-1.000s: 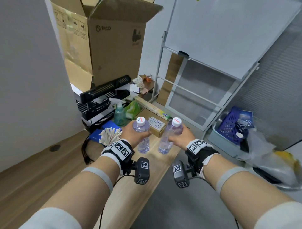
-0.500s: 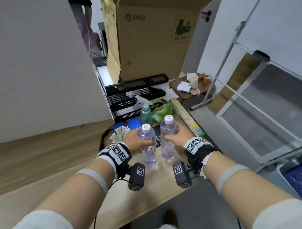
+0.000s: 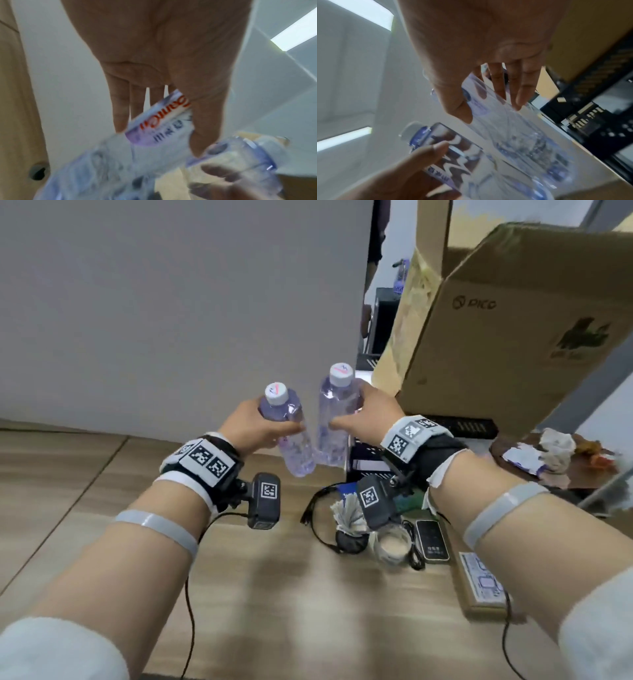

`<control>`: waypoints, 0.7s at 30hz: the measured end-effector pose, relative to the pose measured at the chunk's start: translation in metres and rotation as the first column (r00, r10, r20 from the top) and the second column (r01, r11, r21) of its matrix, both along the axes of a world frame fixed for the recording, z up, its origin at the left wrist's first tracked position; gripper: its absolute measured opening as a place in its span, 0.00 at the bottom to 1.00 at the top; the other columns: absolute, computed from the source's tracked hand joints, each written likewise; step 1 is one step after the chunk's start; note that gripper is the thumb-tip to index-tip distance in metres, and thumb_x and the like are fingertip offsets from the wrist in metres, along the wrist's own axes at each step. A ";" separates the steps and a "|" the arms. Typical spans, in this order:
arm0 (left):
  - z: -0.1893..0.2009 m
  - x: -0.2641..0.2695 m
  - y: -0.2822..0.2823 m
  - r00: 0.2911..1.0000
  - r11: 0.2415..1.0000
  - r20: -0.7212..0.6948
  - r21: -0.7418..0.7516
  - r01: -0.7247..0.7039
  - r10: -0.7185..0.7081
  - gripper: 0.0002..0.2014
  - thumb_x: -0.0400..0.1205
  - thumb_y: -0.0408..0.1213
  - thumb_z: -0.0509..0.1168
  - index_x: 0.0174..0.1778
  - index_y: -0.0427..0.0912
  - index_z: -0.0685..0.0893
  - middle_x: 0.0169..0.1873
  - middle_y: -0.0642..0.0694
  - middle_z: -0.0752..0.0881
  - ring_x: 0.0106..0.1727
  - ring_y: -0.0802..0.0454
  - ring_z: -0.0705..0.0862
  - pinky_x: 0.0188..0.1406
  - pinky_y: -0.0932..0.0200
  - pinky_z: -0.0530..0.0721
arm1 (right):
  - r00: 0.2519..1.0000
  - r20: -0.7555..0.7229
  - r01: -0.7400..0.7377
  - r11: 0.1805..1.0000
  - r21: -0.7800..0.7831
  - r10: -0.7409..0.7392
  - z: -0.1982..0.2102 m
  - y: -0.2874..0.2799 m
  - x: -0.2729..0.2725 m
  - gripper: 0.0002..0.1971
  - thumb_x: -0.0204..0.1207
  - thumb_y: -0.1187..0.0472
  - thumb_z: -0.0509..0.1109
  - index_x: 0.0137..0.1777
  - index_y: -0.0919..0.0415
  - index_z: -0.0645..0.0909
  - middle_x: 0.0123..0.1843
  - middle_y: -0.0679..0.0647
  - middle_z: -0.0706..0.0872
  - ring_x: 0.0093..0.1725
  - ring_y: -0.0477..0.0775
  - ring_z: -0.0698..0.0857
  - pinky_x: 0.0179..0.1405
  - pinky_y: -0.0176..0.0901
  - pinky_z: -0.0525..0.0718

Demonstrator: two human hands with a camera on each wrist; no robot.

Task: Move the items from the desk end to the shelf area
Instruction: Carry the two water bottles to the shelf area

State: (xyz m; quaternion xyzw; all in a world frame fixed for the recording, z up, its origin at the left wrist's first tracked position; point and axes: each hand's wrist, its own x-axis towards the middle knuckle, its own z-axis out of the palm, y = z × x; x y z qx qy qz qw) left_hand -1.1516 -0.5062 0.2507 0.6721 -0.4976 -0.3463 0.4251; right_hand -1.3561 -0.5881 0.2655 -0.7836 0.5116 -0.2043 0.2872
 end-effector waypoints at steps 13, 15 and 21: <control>-0.157 0.076 -0.099 0.992 0.984 -0.050 0.143 -0.106 0.114 0.31 0.66 0.38 0.83 0.64 0.44 0.81 0.57 0.46 0.88 0.57 0.45 0.87 0.63 0.49 0.84 | 0.949 -0.209 0.277 0.939 0.205 -0.234 -0.154 -0.067 0.084 0.27 0.68 0.47 0.78 0.65 0.54 0.78 0.48 0.50 0.82 0.49 0.56 0.83 0.46 0.36 0.71; -0.168 0.078 -0.112 0.990 0.981 -0.058 0.160 -0.114 0.125 0.31 0.66 0.39 0.83 0.65 0.44 0.80 0.58 0.47 0.88 0.57 0.46 0.87 0.62 0.50 0.83 | 0.938 -0.226 0.311 0.927 0.209 -0.264 -0.167 -0.075 0.093 0.28 0.67 0.46 0.78 0.66 0.53 0.77 0.53 0.52 0.86 0.54 0.59 0.85 0.47 0.36 0.72; -0.187 0.075 -0.135 0.998 0.968 0.020 0.244 -0.062 0.059 0.31 0.68 0.41 0.82 0.66 0.42 0.79 0.60 0.44 0.87 0.60 0.43 0.86 0.63 0.50 0.83 | 0.895 -0.253 0.425 0.875 0.230 -0.368 -0.189 -0.087 0.108 0.29 0.72 0.51 0.76 0.71 0.58 0.73 0.66 0.59 0.84 0.66 0.66 0.83 0.61 0.45 0.78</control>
